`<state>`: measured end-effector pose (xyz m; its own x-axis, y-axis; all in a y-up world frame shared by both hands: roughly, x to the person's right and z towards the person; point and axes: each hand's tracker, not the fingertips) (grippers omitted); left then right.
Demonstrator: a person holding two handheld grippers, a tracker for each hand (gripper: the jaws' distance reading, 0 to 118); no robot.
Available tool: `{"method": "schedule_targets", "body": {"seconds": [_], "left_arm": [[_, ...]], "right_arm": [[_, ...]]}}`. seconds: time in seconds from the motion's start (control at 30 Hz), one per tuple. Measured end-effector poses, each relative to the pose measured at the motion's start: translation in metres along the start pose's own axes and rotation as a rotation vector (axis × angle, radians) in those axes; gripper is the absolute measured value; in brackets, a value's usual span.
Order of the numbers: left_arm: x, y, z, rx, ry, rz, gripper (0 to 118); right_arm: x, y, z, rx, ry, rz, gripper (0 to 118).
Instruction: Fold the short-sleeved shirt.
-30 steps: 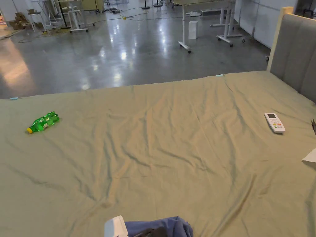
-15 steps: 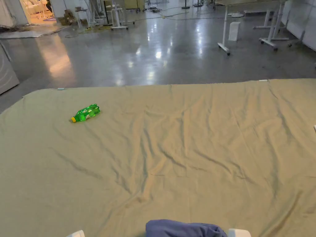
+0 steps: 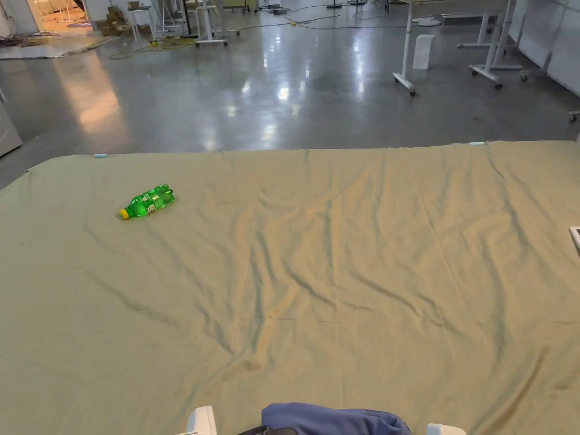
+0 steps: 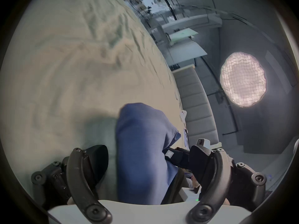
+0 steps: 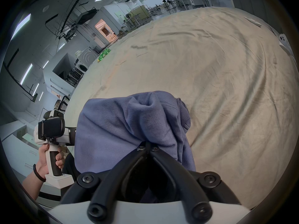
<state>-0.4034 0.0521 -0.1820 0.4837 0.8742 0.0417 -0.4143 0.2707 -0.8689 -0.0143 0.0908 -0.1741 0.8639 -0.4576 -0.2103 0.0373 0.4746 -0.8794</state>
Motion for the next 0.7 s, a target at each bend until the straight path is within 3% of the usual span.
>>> {"method": "schedule_targets", "body": {"seconds": [0.07, 0.1, 0.13, 0.23, 0.3, 0.4, 0.43, 0.57, 0.7], "left_arm": [[0.002, 0.000, -0.012, -0.038, 0.024, 0.023, 38], [0.006, -0.005, -0.018, -0.056, 0.111, -0.013, 31], [0.007, -0.007, -0.021, -0.057, 0.163, -0.073, 30], [0.007, -0.011, -0.017, -0.024, 0.114, 0.036, 26], [0.018, -0.016, -0.014, -0.015, 0.118, -0.021, 24], [0.003, -0.002, 0.007, 0.012, -0.026, 0.158, 24], [0.006, 0.004, 0.021, 0.014, -0.030, 0.134, 24], [0.004, 0.047, 0.114, 0.061, 0.124, -0.026, 24], [0.006, 0.095, 0.223, 0.130, 0.329, -0.035, 24]], "right_arm": [[0.001, -0.001, 0.001, 0.004, 0.004, -0.006, 1], [0.001, -0.002, 0.001, 0.006, 0.005, -0.009, 1], [0.002, -0.002, 0.001, 0.009, 0.006, -0.012, 1], [0.002, -0.004, 0.002, 0.020, 0.014, -0.020, 1], [-0.003, -0.006, 0.004, 0.028, 0.005, -0.015, 1], [-0.026, -0.001, 0.018, 0.049, -0.017, 0.049, 1], [-0.033, -0.001, 0.025, 0.093, 0.014, 0.074, 1], [-0.054, -0.005, 0.049, 0.154, 0.086, 0.118, 1], [-0.057, -0.019, 0.044, 0.093, 0.058, 0.176, 1]]}}
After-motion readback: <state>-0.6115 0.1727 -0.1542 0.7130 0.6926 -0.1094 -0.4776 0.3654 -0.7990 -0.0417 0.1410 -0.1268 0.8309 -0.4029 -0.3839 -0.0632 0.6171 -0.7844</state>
